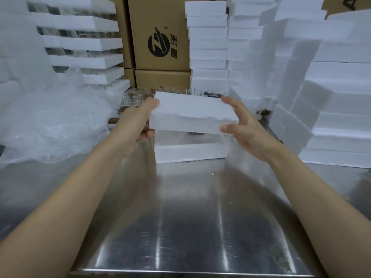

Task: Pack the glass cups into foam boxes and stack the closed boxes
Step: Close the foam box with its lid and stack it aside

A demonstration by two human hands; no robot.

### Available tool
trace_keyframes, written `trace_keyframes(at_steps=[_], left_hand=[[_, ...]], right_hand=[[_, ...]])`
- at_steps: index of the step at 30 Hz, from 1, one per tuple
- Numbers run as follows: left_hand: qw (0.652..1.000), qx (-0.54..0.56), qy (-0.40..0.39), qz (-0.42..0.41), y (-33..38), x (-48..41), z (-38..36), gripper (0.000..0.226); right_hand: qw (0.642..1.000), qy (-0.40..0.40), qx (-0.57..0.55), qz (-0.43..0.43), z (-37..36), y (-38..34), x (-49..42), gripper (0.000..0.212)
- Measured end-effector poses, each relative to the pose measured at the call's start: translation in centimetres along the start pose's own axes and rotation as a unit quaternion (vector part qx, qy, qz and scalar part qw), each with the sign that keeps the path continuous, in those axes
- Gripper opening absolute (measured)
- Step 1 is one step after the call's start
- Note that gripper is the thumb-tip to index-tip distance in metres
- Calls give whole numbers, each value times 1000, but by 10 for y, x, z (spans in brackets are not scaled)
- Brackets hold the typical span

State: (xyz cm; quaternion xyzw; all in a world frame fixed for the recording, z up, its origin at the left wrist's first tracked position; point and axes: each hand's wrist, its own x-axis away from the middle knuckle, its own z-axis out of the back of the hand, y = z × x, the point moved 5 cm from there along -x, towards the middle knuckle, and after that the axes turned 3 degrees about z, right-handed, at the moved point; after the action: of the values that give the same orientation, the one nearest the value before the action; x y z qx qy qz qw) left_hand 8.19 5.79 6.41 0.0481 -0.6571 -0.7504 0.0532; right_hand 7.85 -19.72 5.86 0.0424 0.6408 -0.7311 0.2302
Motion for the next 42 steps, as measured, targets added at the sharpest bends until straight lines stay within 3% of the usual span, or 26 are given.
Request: trace_keyframes(at_steps=[4, 11, 14, 18, 24, 33, 39, 42], left_hand=[[990, -138, -7, -8, -9, -8, -3, 38], [969, -245, 15, -17, -18, -14, -2, 58], [975, -223, 5, -18, -19, -13, -3, 72], [971, -236, 10, -32, -19, -14, -3, 73], [982, -187, -20, -9, -24, -21, -1, 46], [989, -144, -35, 8, -23, -22, 3, 34], [986, -120, -95, 61, -26, -20, 6, 29], [983, -115, -111, 87, -32, -17, 7, 36]], right_hand=[[997, -40, 28, -58, -3, 22, -2, 69], [989, -48, 102, -99, -2, 36, -2, 69], [985, -42, 134, -100, 0, 37, -2, 69], [983, -39, 150, -100, -2, 38, -3, 62], [977, -43, 177, -112, -4, 38, -3, 64], [976, -92, 153, -123, -4, 45, -4, 68], [968, -135, 181, -109, -2, 53, -7, 103], [967, -120, 201, -97, 2, 52, -5, 107]])
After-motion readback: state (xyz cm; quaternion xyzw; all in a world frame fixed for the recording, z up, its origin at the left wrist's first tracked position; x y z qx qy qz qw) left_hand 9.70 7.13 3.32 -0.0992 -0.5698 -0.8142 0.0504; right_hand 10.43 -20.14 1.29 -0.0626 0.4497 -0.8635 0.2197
